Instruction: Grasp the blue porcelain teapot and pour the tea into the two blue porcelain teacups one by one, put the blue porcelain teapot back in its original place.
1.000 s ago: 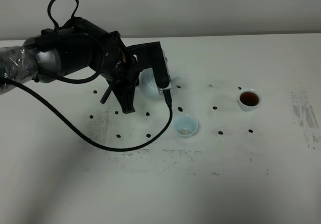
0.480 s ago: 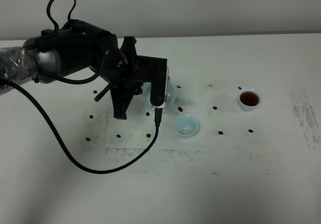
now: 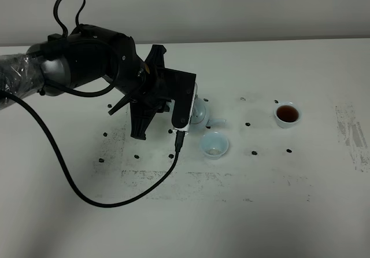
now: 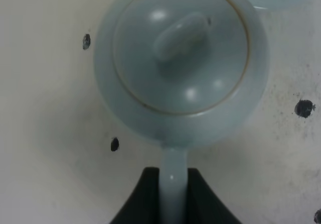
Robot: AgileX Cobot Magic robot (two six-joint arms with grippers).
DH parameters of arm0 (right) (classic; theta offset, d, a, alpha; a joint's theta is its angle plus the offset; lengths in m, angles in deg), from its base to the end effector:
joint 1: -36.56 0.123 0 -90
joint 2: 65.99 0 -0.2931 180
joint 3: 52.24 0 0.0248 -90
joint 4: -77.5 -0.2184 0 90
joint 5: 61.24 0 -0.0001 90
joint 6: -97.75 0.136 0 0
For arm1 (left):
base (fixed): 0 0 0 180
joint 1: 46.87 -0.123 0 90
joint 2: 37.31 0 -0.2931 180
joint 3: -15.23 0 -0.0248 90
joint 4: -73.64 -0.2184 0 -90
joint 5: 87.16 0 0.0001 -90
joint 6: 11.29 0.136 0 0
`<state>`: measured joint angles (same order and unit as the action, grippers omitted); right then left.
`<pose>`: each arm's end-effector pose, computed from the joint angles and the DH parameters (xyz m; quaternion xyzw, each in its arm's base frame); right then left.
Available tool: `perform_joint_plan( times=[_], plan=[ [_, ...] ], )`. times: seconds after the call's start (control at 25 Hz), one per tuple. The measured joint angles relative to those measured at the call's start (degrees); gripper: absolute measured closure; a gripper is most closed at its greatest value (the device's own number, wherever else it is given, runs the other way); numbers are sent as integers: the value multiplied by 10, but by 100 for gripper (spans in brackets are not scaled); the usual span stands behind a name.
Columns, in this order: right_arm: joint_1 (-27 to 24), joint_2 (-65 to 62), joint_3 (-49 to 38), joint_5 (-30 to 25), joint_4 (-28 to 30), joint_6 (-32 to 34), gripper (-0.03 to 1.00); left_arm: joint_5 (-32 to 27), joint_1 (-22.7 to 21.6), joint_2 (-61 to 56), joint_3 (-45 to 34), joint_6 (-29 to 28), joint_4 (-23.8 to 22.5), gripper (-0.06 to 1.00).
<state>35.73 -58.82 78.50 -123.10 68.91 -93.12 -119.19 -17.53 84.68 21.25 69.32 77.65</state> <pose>-0.0033 0.0180 0.2376 -0.0784 0.8525 0.0223 0.5164 0.3763 -0.2173 0.1830 0.7733 0.5705 0.0957 0.2596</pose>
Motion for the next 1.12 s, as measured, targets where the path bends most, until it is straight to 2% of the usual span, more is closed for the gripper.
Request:
perform_joint_plan(
  times=[0.44, 0.6, 0.76, 1.12],
  plan=[
    [0, 0, 0, 0, 0, 0, 51, 0, 0, 0, 0, 65, 0, 88],
    [0, 0, 0, 0, 0, 0, 51, 0, 0, 0, 0, 72, -2, 88],
    [0, 0, 0, 0, 0, 0, 51, 0, 0, 0, 0, 72, -33, 88],
    [0, 0, 0, 0, 0, 0, 51, 10, 0, 0, 0, 75, -70, 88]
  ],
)
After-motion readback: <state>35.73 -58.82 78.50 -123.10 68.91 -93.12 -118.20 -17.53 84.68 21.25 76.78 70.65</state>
